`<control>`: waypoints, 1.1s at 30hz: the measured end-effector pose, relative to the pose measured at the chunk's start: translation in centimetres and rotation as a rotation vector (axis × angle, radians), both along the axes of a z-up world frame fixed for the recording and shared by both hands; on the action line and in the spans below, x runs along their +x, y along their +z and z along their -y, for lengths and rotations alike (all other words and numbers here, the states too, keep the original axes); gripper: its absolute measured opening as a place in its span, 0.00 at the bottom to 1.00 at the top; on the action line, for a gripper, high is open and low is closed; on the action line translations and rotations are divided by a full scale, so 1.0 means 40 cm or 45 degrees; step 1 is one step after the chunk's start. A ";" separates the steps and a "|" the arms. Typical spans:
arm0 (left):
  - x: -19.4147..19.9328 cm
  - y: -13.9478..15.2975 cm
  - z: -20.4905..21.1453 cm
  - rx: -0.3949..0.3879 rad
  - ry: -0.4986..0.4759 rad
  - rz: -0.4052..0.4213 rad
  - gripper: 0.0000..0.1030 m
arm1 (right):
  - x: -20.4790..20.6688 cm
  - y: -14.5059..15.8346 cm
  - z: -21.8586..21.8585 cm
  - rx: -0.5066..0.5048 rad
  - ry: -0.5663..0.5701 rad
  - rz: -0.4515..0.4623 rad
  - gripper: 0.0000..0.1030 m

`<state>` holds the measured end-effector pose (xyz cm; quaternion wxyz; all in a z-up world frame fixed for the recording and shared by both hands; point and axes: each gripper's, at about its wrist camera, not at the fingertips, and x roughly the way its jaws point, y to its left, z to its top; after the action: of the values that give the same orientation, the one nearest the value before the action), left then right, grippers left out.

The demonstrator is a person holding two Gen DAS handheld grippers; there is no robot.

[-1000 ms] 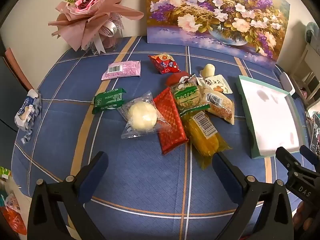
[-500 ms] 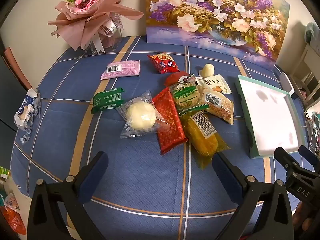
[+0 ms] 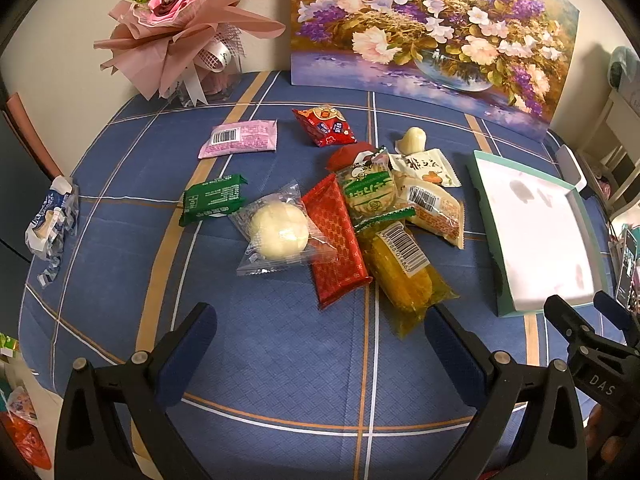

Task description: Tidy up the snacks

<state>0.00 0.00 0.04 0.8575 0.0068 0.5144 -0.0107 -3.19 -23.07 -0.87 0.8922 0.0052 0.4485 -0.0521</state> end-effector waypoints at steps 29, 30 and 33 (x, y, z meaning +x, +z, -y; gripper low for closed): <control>-0.007 0.000 0.013 -0.017 0.006 -0.004 1.00 | 0.002 0.004 0.000 0.000 -0.001 -0.001 1.00; -0.007 0.000 0.013 -0.017 0.006 -0.004 1.00 | 0.002 0.004 0.000 0.000 -0.001 -0.001 1.00; -0.006 0.000 0.011 -0.020 0.006 -0.004 1.00 | 0.002 0.004 0.000 0.000 -0.001 -0.001 1.00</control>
<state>-0.26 -0.42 0.04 0.8567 -0.0011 0.5157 -0.0125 -3.12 -23.07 -0.70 0.8920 0.0053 0.4490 -0.0526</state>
